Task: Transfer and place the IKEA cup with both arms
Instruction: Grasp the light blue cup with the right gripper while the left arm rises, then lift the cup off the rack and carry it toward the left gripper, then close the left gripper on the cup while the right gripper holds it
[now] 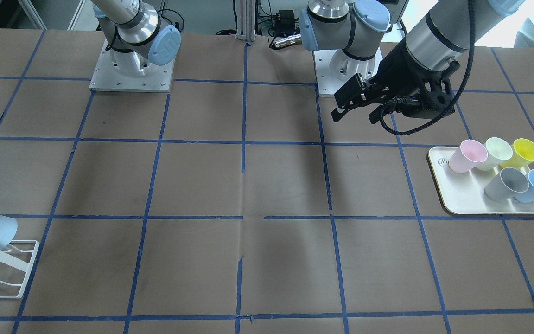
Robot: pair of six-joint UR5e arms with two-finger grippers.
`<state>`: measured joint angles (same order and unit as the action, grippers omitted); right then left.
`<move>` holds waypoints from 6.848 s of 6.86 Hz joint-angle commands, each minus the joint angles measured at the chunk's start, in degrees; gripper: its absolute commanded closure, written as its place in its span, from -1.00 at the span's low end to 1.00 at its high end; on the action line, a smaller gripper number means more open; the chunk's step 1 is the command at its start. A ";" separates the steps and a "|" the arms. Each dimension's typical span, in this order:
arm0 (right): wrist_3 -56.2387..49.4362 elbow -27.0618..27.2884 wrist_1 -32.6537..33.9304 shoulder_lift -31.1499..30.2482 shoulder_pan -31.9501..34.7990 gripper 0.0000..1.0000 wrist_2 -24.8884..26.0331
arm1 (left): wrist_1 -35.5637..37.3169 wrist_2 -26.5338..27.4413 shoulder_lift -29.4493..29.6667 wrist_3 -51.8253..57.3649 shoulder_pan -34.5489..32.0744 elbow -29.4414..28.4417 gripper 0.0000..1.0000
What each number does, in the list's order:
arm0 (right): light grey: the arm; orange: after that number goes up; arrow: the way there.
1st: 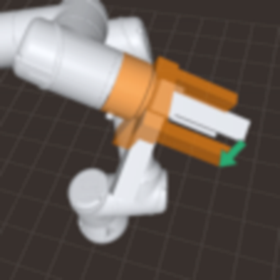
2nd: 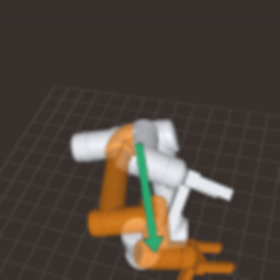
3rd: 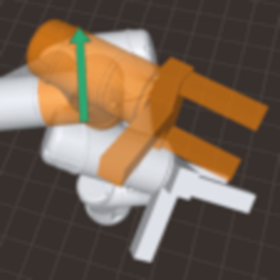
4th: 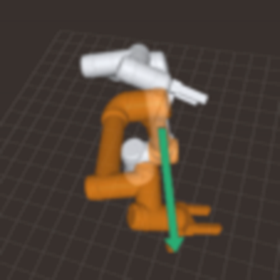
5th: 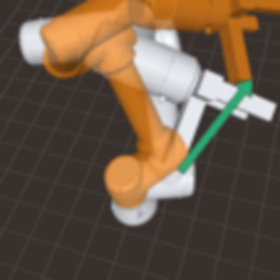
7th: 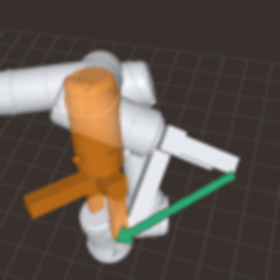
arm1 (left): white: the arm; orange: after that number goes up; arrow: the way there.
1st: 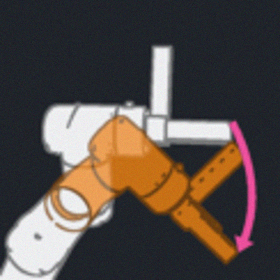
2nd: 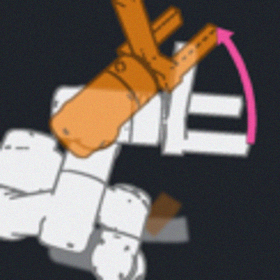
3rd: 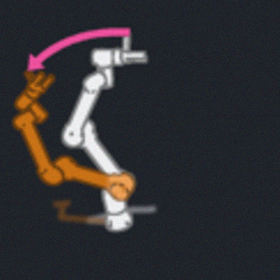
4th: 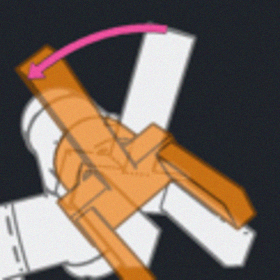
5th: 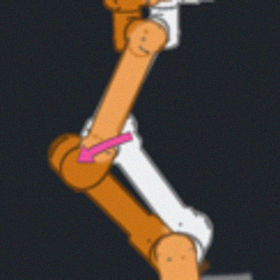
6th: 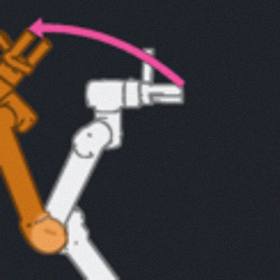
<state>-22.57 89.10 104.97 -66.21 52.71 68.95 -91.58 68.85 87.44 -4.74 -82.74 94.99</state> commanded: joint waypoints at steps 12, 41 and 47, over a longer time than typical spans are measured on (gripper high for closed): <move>1.73 -0.15 1.21 -2.51 0.81 -0.16 0.39 | -0.18 -31.32 0.98 -0.01 0.22 2.83 -1.00; -4.68 4.86 -18.84 -18.95 36.14 0.13 -53.22 | 23.99 -74.39 5.03 -7.82 1.89 15.40 -1.00; -4.06 5.03 -18.92 -20.01 36.14 -1.00 -52.69 | 25.75 -74.21 5.11 -9.14 -1.01 15.40 -0.20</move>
<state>-26.64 94.12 86.09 -86.26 88.86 16.07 -66.08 -5.34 92.49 -13.67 -83.62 110.39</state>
